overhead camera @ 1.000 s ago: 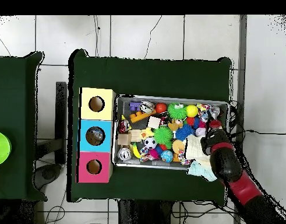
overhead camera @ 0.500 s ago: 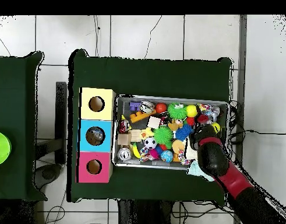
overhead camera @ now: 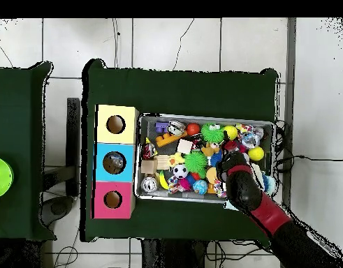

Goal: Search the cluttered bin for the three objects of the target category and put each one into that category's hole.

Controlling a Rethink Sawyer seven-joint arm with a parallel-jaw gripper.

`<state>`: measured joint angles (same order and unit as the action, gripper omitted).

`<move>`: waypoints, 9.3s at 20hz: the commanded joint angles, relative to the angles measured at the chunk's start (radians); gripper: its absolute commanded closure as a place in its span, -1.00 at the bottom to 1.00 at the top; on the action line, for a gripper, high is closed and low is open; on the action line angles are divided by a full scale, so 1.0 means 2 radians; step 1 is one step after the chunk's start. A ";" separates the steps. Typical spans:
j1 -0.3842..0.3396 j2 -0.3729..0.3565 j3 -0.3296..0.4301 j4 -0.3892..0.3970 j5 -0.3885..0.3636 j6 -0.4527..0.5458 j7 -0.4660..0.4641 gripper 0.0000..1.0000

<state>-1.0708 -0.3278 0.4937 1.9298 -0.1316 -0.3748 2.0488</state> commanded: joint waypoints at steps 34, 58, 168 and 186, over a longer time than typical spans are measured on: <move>0.182 -0.112 -0.238 -0.182 0.103 0.428 0.013 -1.00; 0.041 -0.080 -0.126 0.023 0.041 -0.030 0.182 -1.00; -0.077 0.024 -0.008 0.005 -0.033 -0.078 0.170 -1.00; -0.109 -0.030 0.007 0.017 -0.033 -0.010 0.155 -1.00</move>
<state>-1.2902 -0.3819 0.4986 2.0750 -0.2102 -0.4791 2.2281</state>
